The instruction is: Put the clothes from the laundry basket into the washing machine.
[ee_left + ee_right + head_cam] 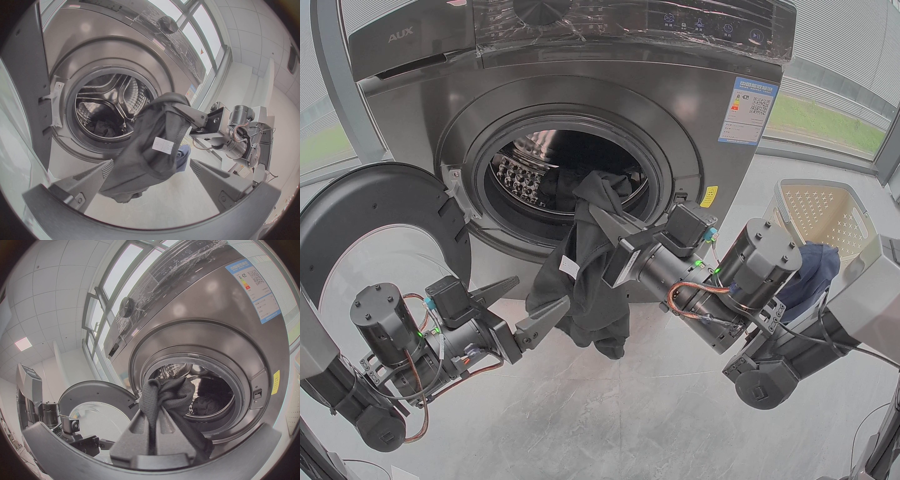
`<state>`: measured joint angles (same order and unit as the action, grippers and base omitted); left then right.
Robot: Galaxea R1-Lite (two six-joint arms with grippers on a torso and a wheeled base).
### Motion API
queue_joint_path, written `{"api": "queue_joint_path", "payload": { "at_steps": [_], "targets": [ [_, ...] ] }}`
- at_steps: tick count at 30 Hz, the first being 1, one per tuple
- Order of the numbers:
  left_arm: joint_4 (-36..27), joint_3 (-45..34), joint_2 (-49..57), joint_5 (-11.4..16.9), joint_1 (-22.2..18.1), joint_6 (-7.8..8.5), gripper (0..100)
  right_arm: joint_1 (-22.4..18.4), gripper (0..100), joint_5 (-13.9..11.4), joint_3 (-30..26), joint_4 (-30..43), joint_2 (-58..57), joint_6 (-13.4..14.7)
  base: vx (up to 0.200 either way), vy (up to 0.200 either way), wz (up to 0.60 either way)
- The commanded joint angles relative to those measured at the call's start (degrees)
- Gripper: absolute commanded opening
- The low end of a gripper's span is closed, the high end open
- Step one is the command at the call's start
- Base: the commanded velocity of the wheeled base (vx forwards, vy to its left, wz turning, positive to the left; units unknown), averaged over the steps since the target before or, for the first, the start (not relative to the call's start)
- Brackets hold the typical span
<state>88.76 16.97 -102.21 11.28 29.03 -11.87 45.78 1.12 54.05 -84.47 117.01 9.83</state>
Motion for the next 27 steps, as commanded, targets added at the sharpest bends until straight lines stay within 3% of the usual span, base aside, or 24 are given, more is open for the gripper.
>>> {"api": "queue_joint_path", "payload": {
  "at_steps": [1, 13, 21, 27],
  "targets": [
    [0.0, -0.4, 1.2, 0.9, -2.1, 0.18, 100, -0.1, 0, 0.0, -0.4, 0.0, -1.0, 0.0, 0.000, 0.000, 0.00],
    [0.1, -1.1, -9.7, 0.9, -1.3, 1.06, 100, -0.3, 0, 0.0, -1.2, 0.8, -3.2, -0.3, 0.000, 0.000, 0.00],
    [0.1, 1.0, -13.5, 3.8, -1.8, 4.14, 100, -0.3, 0, 0.0, -1.2, 0.9, -3.2, -0.3, 0.000, 0.000, 0.00],
    [0.2, 6.8, -17.8, 3.8, -3.1, 5.63, 100, 0.0, 0, 0.0, -1.0, 0.9, -3.0, -0.3, 0.000, 0.000, 0.00]
  ]
}}
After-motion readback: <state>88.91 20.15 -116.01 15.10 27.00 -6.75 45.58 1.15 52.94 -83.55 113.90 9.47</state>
